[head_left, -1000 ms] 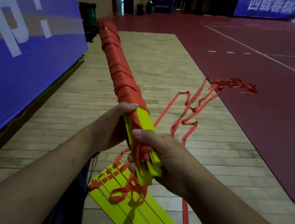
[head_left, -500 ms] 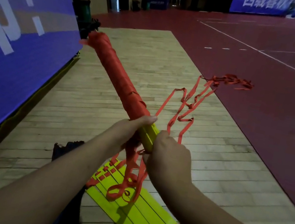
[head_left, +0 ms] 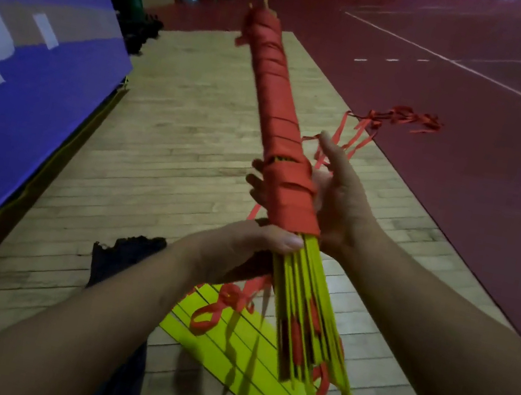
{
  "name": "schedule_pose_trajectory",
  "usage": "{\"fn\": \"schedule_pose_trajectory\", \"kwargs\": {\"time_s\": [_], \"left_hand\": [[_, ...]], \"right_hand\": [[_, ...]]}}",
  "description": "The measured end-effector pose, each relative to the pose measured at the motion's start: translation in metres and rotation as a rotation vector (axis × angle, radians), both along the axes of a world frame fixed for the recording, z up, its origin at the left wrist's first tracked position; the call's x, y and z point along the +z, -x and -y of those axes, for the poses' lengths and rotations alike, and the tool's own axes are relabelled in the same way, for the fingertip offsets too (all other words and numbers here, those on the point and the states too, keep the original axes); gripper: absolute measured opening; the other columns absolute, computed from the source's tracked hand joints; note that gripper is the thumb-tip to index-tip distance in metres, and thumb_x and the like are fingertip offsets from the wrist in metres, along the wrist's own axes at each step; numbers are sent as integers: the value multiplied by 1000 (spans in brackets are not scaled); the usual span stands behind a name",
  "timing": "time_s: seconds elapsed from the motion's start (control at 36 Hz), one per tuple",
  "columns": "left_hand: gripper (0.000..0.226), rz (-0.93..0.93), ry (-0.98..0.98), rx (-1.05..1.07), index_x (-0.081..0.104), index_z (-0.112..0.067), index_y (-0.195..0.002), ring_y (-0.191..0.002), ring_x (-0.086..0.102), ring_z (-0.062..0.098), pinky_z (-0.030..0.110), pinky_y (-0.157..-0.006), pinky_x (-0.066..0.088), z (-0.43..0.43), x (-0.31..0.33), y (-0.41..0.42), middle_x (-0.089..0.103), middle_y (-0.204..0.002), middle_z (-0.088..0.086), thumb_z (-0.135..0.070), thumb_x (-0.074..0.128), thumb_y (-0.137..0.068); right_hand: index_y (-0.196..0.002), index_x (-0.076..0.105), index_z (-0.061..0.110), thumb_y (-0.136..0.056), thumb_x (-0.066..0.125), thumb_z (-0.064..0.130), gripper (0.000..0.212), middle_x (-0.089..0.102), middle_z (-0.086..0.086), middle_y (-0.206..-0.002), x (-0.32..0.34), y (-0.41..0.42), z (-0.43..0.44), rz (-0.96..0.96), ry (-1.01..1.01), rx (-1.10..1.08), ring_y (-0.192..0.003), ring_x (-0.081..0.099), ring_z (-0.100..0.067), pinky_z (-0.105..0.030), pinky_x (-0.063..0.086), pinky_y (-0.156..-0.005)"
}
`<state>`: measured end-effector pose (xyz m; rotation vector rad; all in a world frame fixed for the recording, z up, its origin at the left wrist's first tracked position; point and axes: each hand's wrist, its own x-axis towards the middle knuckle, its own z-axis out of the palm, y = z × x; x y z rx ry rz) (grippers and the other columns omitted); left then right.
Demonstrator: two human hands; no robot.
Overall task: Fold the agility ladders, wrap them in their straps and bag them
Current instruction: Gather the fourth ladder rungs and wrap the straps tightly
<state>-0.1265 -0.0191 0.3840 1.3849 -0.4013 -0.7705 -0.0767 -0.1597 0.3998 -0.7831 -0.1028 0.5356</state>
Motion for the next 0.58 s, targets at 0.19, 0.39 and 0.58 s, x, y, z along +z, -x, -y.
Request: {"fn": "schedule_pose_trajectory", "kwargs": {"time_s": [0.19,0.39,0.58], "left_hand": [[67,-41,-170,-156,72,-11,-98,-81,62,24,34,-76,48,11,-9,5,68,-91,10,-48,90,-45],[51,204,-763,-256,70,-30,-75,-72,64,9,15,-68,49,-1,2,-8,69,-68,-14,-79,56,-74],[72,521,-979,3,67,-36,-102,-80,69,16,34,-76,57,16,-16,-4,73,-89,-8,-93,54,-60]], "right_hand": [[-87,55,10,-81,67,33,27,62,-9,-70,1,-3,13,-99,-71,-48,-51,63,-18,-26,56,-52],[-93,58,10,-92,70,23,18,60,-12,-70,2,-7,30,142,381,-225,-52,62,-24,-30,55,-50],[-121,51,4,-83,84,21,53,60,-14,-83,-18,-19,28,151,492,-634,-66,62,-29,-41,59,-58]]}}
